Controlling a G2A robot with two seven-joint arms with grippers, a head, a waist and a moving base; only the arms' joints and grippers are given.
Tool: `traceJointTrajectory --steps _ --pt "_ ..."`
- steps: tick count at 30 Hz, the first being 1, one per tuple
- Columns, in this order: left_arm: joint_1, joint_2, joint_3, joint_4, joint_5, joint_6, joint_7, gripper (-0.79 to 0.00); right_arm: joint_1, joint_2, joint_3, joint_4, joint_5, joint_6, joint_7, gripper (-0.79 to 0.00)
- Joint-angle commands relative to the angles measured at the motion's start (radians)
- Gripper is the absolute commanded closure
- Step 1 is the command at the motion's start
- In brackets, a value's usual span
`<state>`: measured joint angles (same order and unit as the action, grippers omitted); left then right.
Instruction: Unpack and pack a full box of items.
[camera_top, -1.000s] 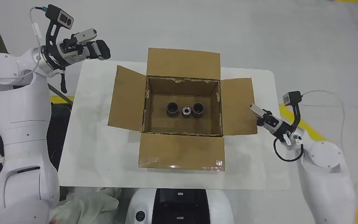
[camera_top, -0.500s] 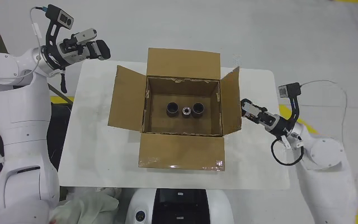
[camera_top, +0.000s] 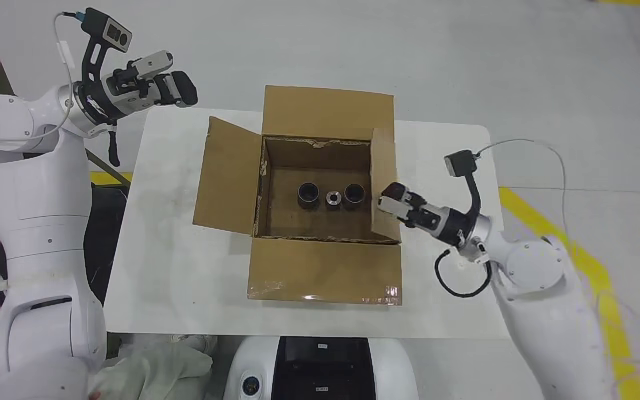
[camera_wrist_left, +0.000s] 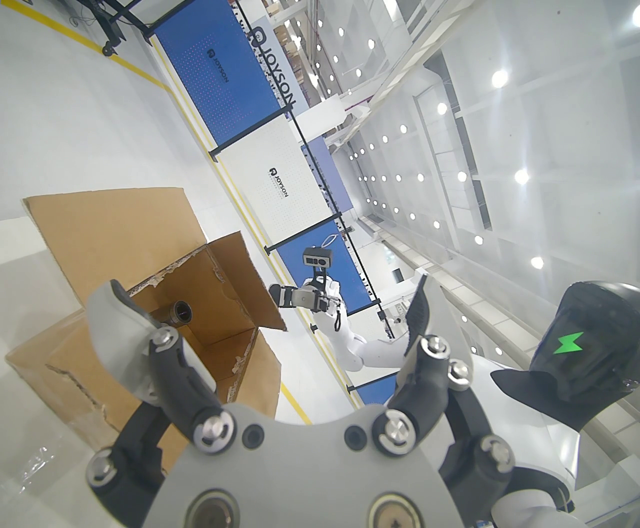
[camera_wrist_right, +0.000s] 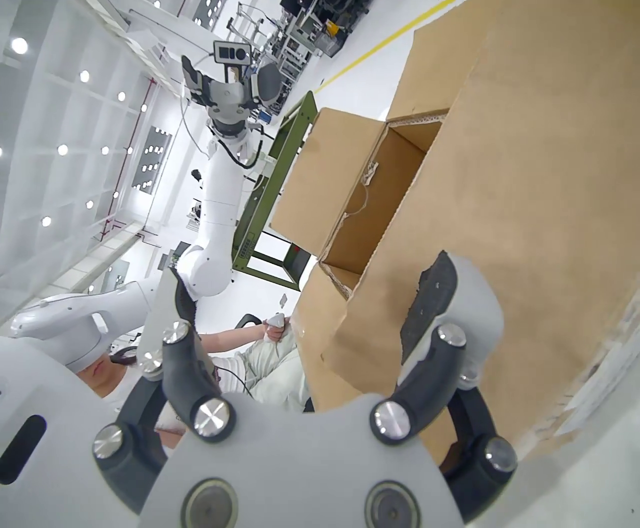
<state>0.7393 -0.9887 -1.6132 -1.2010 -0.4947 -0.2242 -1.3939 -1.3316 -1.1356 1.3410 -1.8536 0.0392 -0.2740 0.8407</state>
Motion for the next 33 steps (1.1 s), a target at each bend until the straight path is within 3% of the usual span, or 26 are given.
traceJointTrajectory --steps 1,12,20,26,33 --pt "0.000 0.000 0.000 0.000 0.000 0.000 0.000 -0.785 0.006 -0.001 -0.022 0.004 -0.035 0.005 -0.011 -0.785" --pt "0.000 0.000 0.000 0.000 0.000 0.000 0.000 -0.785 0.026 -0.004 -0.124 0.004 -0.248 0.038 -0.062 -0.785" --pt "0.000 0.000 0.000 0.000 0.000 0.000 0.000 -0.785 0.036 -0.006 -0.162 0.013 -0.312 0.049 -0.090 -0.785" --pt "0.000 0.000 0.000 0.000 0.000 0.000 0.000 -0.785 0.032 -0.005 -0.148 0.023 -0.273 0.041 -0.119 -0.785" --pt "0.000 0.000 0.000 0.000 0.000 0.000 0.000 -0.785 -0.038 0.010 -0.027 -0.026 -0.118 -0.017 -0.134 -0.785"
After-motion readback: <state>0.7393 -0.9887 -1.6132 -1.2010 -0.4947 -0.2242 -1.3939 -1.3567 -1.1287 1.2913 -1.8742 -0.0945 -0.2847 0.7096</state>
